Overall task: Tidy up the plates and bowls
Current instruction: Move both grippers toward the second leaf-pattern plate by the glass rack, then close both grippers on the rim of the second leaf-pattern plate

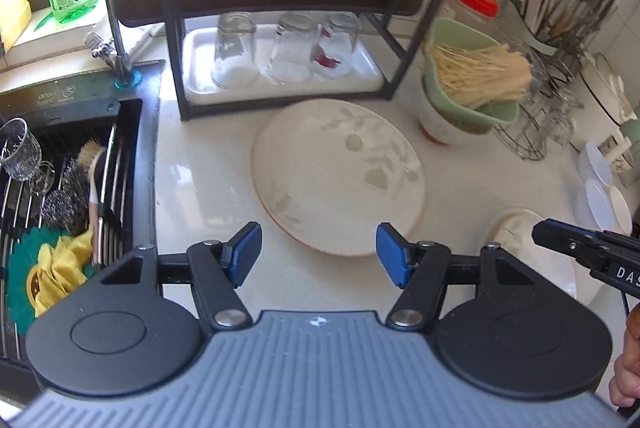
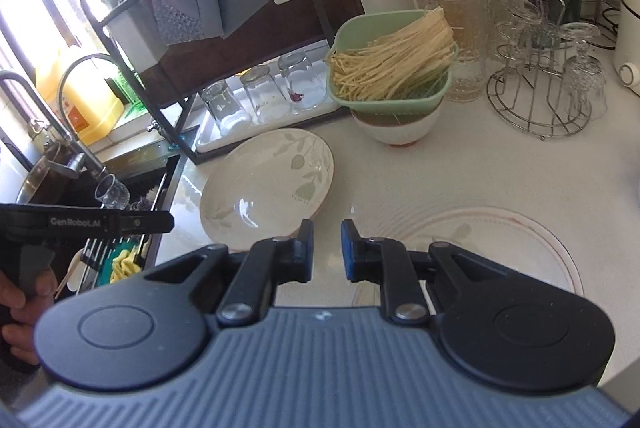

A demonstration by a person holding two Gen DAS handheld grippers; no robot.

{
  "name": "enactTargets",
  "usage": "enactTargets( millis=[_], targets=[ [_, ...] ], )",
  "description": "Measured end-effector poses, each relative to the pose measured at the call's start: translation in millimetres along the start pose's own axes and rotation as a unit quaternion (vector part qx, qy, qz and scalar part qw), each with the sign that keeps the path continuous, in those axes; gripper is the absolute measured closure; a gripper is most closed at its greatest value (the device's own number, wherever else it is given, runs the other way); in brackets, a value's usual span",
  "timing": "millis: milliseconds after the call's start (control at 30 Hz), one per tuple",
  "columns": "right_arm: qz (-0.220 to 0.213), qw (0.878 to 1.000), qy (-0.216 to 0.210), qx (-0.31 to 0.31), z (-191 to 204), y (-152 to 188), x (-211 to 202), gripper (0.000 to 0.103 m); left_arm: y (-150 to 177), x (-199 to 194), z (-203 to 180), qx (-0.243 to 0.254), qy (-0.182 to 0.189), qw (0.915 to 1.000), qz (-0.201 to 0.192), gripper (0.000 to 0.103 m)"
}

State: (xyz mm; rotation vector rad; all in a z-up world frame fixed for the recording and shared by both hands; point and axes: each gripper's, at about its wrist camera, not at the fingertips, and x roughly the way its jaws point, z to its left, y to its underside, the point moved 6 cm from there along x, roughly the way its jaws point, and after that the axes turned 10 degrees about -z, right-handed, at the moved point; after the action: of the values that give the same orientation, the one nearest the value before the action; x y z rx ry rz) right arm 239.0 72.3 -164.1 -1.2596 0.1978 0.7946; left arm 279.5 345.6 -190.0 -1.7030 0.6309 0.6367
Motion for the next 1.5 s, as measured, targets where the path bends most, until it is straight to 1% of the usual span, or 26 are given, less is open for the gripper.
enactTargets(
  millis=[67, 167, 233, 433, 500, 667, 867, 933, 1033, 1133, 1233, 1400, 1500],
  targets=[
    [0.001, 1.000, -0.005, 0.000, 1.4, -5.6, 12.5, 0.084, -4.7, 7.5, 9.0, -0.011, -0.001, 0.9999, -0.004, 0.034],
    [0.006, 1.000, -0.013, 0.007, 3.4, -11.4, 31.0, 0.085, -9.3, 18.0, 17.7, -0.006, -0.012, 0.9999, -0.008, 0.034],
    [0.006, 1.000, -0.018, 0.013, 2.9, -13.6, 42.6, 0.084, -11.5, 23.5, 22.6, -0.008, -0.013, 0.9998, -0.013, 0.034],
    [0.022, 0.999, -0.032, 0.020, 1.4, -13.4, 73.1, 0.084, -10.5, 43.3, 37.0, -0.026, -0.016, 0.9995, -0.001, 0.034],
    [0.028, 0.999, -0.030, 0.021, -0.5, -13.3, 82.9, 0.084, -9.5, 49.4, 40.6, -0.037, -0.015, 0.9992, 0.001, 0.034],
    [0.033, 0.998, -0.041, 0.017, -2.0, -19.2, 104.3, 0.083, -10.3, 69.9, 54.5, -0.088, -0.006, 0.9960, 0.009, 0.034],
    [0.039, 0.998, -0.051, 0.020, -6.3, -24.5, 123.3, 0.083, -6.4, 89.4, 54.9, -0.097, 0.000, 0.9952, 0.013, 0.036],
    [0.040, 0.998, -0.049, 0.023, -9.3, -25.6, 128.4, 0.083, -4.7, 91.8, 52.7, -0.100, 0.004, 0.9949, 0.012, 0.036],
    [0.042, 0.998, -0.049, 0.028, -14.1, -27.3, 136.4, 0.083, -0.1, 97.0, 49.4, -0.102, 0.003, 0.9946, 0.018, 0.041],
    [0.047, 0.997, -0.048, 0.027, -18.4, -27.8, 145.0, 0.083, 2.2, 101.7, 48.6, -0.115, 0.006, 0.9932, 0.020, 0.045],
    [0.055, 0.997, -0.043, 0.029, -22.8, -27.2, 155.0, 0.083, 3.5, 106.6, 49.6, -0.121, 0.006, 0.9924, 0.021, 0.051],
    [0.067, 0.996, -0.051, 0.035, -25.2, -26.1, 166.8, 0.083, -0.1, 110.4, 53.2, -0.129, 0.002, 0.9914, 0.018, 0.062],
    [0.080, 0.995, -0.055, 0.035, -25.2, -24.2, 175.5, 0.083, -2.5, 112.3, 57.1, -0.130, -0.009, 0.9913, 0.017, 0.064]
  ],
)
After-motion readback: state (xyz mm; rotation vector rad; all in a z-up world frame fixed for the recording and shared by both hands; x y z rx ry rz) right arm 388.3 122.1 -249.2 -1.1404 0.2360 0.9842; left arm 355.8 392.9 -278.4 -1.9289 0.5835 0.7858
